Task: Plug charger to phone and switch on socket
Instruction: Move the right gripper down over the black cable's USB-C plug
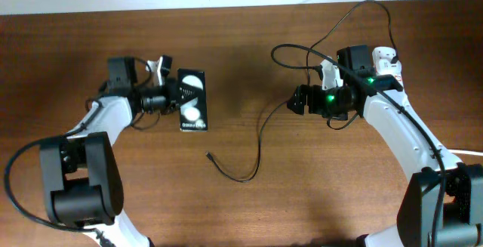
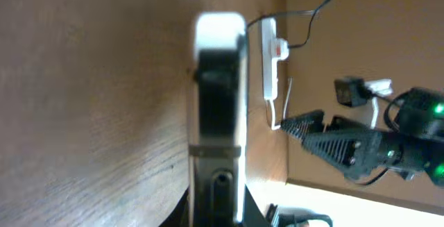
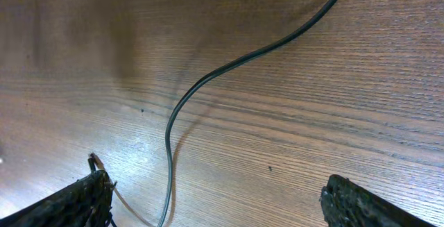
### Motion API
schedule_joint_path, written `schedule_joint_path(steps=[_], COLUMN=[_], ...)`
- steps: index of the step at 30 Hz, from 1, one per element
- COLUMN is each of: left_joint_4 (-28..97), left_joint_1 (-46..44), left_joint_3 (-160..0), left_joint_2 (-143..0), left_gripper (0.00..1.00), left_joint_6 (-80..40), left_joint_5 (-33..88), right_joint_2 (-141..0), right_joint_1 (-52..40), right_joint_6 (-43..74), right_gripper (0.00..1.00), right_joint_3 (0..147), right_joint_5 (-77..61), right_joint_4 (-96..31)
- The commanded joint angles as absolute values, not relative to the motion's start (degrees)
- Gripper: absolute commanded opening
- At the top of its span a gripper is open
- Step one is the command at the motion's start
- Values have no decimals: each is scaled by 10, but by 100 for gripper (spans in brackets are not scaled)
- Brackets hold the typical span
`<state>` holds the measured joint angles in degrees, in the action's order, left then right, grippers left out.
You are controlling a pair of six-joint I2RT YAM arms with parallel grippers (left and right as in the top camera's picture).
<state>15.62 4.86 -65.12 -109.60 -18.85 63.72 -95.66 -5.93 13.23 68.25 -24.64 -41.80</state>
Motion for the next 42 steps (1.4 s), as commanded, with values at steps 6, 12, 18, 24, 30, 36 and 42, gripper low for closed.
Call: schedule_joint_path(steps=[6, 12, 18, 24, 30, 36, 42], left_joint_4=[20, 20, 20, 20, 20, 20, 20], left_joint_1=[68, 68, 68, 68, 68, 68, 68], left_joint_3=[-548, -547, -547, -547, -547, -547, -547], left_joint_2=[-1076, -1076, -1076, -1076, -1076, -1076, -1076], left_gripper=[0, 0, 0, 0, 0, 0, 0], left_joint_6=[-197, -202, -202, -202, -202, -202, -202], left_joint_5=[675, 664, 664, 664, 664, 664, 664], right_joint_2=[-959, -959, -959, -959, -959, -959, -959], right_joint_1=[-58, -58, -59, -60, -60, -60, -99], right_joint_6=[126, 126, 127, 127, 127, 127, 126], right_gripper=[99, 99, 99, 99, 79, 33, 43], right_joint_3=[684, 684, 684, 684, 684, 684, 678], right_joint_5=[-241, -241, -249, -356, -369, -369, -359], right_joint_4=[-418, -418, -418, -429, -489, -494, -499])
